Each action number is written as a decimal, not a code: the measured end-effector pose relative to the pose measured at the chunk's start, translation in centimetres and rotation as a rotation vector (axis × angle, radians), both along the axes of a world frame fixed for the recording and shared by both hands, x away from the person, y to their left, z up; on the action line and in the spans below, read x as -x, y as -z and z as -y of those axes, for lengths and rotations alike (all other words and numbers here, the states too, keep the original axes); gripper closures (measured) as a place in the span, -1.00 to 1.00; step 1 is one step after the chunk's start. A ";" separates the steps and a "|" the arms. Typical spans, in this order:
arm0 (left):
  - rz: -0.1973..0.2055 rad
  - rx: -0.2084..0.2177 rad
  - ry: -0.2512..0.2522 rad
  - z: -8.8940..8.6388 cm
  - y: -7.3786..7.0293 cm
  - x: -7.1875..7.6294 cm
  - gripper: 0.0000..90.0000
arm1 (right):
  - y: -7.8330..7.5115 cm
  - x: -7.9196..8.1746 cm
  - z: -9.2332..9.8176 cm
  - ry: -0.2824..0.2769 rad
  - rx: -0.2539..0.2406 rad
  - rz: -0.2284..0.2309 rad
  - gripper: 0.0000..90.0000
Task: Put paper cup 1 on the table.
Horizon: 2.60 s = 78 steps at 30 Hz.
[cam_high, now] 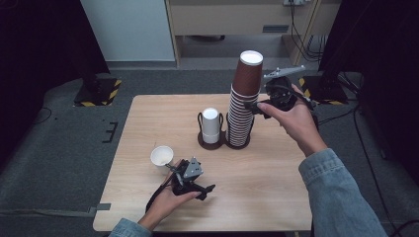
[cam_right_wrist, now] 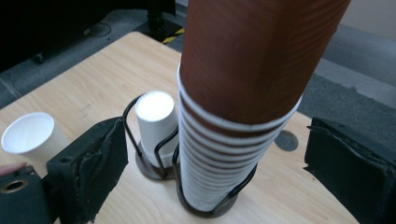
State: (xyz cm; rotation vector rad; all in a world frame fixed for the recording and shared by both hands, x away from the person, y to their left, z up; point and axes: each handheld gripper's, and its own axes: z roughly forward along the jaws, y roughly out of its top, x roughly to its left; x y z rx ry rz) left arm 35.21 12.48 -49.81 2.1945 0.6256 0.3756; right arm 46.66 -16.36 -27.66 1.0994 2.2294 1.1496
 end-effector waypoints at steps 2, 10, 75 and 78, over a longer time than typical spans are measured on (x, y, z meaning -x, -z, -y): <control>-0.004 -0.007 0.001 0.0 0.0 0.0 -0.89 | -0.4 -0.3 -0.1 0.003 -0.005 0.007 -0.86; -0.002 -0.010 0.005 0.1 0.1 0.1 -0.89 | -1.3 -1.4 -0.4 0.020 -0.011 0.016 -0.87; -0.018 -0.011 0.039 0.5 0.3 0.3 -0.89 | -4.3 -5.3 -2.2 0.084 -0.096 0.089 -0.68; -0.015 -0.011 0.039 0.5 0.2 0.3 -0.89 | -4.7 -5.1 -2.2 0.083 -0.097 0.102 -0.68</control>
